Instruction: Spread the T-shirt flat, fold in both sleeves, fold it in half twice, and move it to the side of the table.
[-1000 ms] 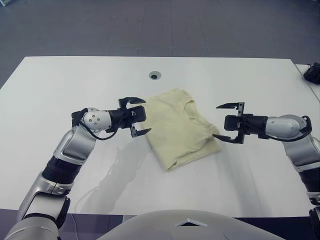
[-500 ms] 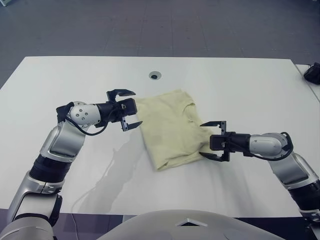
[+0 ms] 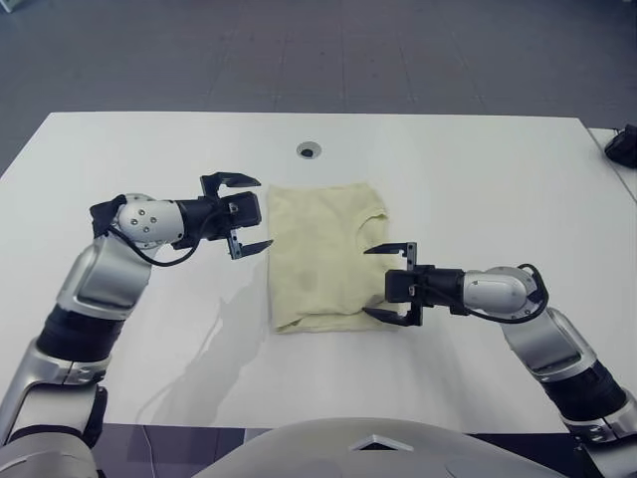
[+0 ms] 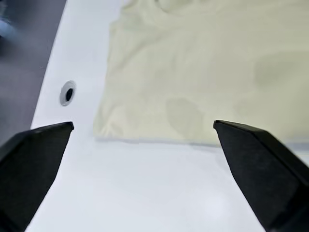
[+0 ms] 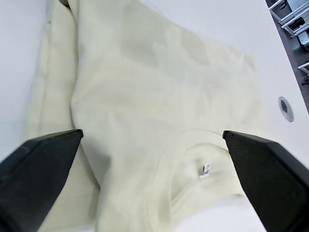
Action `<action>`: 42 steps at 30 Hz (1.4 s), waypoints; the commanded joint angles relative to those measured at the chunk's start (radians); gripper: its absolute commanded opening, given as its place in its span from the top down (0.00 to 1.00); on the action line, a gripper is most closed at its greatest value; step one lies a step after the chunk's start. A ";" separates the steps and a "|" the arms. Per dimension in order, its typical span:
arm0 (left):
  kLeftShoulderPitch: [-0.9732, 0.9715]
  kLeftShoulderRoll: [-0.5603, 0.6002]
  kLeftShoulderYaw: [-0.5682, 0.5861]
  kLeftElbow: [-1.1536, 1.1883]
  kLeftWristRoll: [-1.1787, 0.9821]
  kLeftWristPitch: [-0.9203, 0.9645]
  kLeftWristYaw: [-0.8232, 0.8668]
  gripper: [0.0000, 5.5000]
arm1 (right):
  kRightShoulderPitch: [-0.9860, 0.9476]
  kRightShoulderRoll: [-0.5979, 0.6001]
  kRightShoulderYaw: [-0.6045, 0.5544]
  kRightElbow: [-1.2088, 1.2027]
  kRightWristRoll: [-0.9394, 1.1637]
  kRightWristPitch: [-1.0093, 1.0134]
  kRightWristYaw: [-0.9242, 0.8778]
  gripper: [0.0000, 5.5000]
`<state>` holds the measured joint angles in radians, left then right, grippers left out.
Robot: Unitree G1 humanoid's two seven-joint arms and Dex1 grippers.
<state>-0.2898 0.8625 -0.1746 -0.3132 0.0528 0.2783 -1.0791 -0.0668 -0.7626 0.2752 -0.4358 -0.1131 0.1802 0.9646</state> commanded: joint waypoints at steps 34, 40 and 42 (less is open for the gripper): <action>0.376 0.077 -0.225 -0.195 0.214 -0.090 0.115 0.63 | 0.245 -0.139 -0.182 -0.328 0.084 0.162 -0.041 0.02; 0.381 0.068 -0.224 -0.201 0.222 -0.093 0.113 0.83 | 0.341 -0.193 -0.149 -0.381 0.067 0.115 -0.010 0.02; 0.381 0.067 -0.223 -0.204 0.221 -0.093 0.109 0.90 | 0.338 -0.192 -0.126 -0.369 0.030 0.091 -0.025 0.02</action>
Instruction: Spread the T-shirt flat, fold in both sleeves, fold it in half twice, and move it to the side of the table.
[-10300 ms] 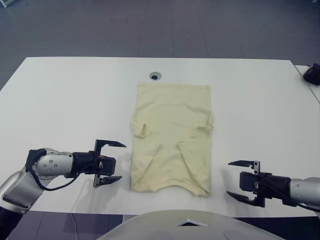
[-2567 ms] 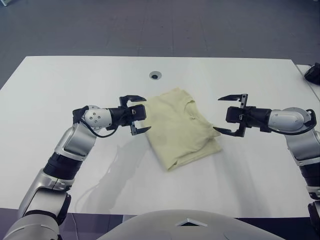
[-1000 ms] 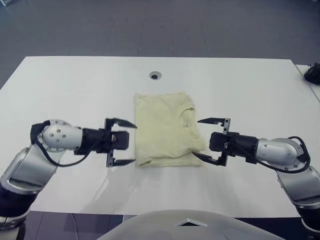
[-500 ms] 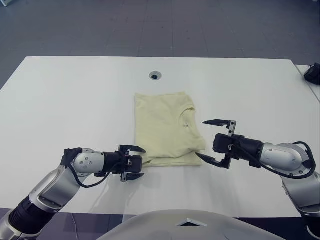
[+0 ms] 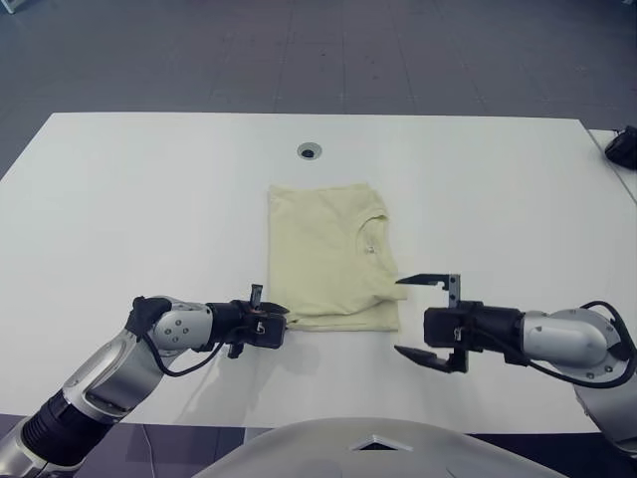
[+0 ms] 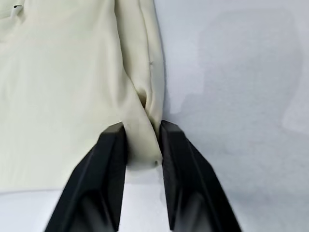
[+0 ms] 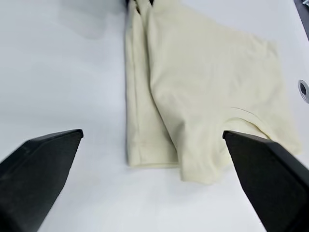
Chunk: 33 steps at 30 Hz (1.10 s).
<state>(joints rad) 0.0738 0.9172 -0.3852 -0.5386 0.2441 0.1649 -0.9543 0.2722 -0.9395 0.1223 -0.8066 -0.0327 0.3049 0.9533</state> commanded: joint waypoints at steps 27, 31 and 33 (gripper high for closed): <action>-0.026 0.024 -0.006 0.000 -0.022 0.013 -0.124 0.98 | -0.068 0.126 0.209 0.250 -0.376 -0.179 -0.169 0.64; -0.020 0.036 -0.008 -0.006 -0.028 0.003 -0.149 0.98 | -0.076 0.127 0.207 0.248 -0.382 -0.173 -0.161 0.77; -0.019 0.037 -0.009 -0.007 -0.029 0.000 -0.154 0.98 | -0.085 0.129 0.208 0.246 -0.384 -0.170 -0.155 0.82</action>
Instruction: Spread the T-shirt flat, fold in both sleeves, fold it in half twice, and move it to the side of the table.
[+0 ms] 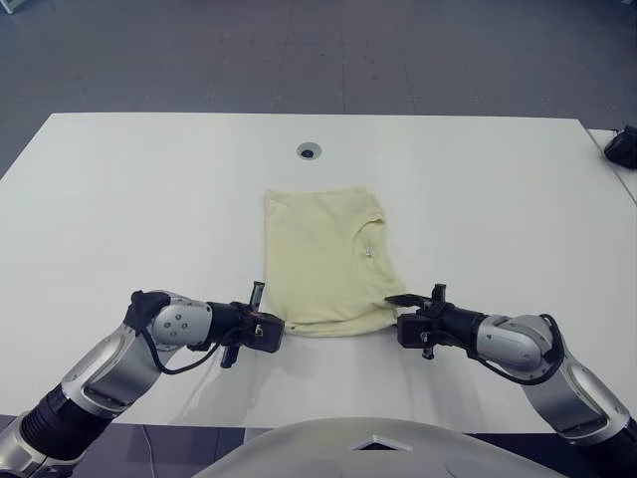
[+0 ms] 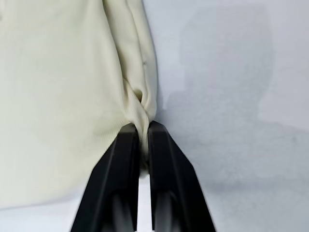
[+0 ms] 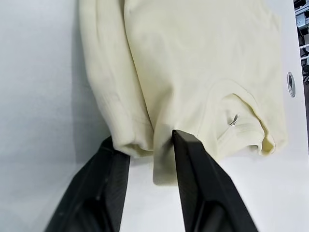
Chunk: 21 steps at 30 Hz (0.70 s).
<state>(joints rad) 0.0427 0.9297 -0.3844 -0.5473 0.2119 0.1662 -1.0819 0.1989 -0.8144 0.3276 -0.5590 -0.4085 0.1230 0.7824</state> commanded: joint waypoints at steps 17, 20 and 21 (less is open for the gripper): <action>-0.053 0.060 0.066 0.032 -0.200 0.023 -0.168 0.98 | 0.075 -0.112 -0.105 -0.058 0.198 0.029 0.195 1.00; -0.045 0.062 0.070 0.020 -0.248 0.052 -0.188 0.98 | 0.094 -0.133 -0.118 -0.065 0.247 0.048 0.231 1.00; -0.039 0.065 0.072 0.006 -0.273 0.074 -0.200 0.98 | 0.101 -0.138 -0.125 -0.070 0.267 0.059 0.241 1.00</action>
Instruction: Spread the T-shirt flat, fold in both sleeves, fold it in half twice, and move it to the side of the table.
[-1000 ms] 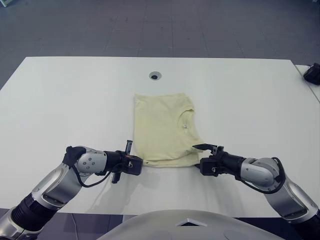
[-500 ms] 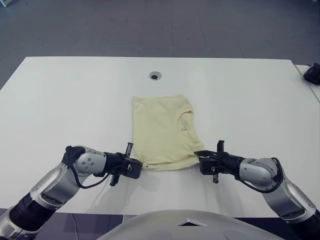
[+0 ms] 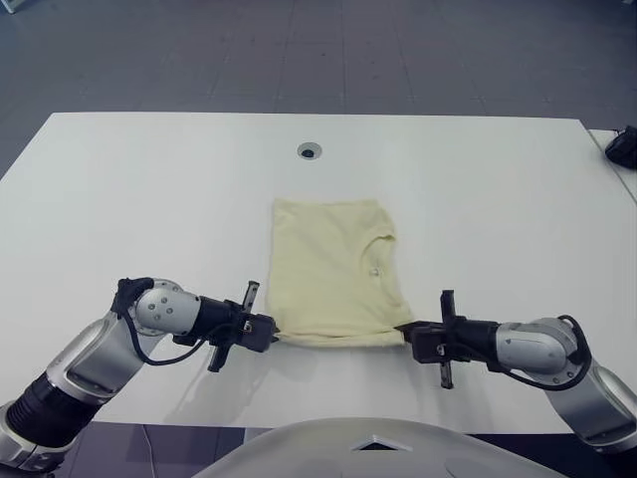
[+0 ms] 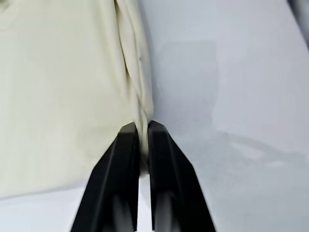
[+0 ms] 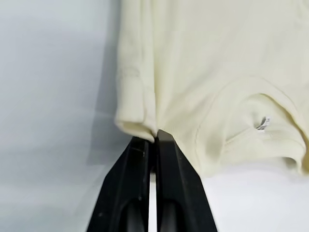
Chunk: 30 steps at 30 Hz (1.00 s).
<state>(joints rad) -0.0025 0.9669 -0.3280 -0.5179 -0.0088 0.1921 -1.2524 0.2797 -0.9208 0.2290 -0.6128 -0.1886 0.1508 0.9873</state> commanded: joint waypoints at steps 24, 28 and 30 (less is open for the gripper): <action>-0.465 -0.032 0.058 0.256 -0.431 0.336 -0.220 0.99 | -0.477 -0.106 -0.128 0.190 0.748 0.557 0.359 1.00; -0.561 -0.078 0.025 0.391 -0.377 0.286 -0.249 0.99 | -0.601 -0.063 -0.054 0.337 0.714 0.545 0.392 1.00; -0.591 -0.097 0.014 0.441 -0.356 0.266 -0.256 0.99 | -0.653 -0.037 -0.020 0.414 0.687 0.532 0.407 1.00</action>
<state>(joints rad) -0.5485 0.8892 -0.2982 -0.1278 -0.3942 0.4821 -1.4964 -0.3085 -0.9843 0.1737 -0.2742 0.5301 0.6989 1.3786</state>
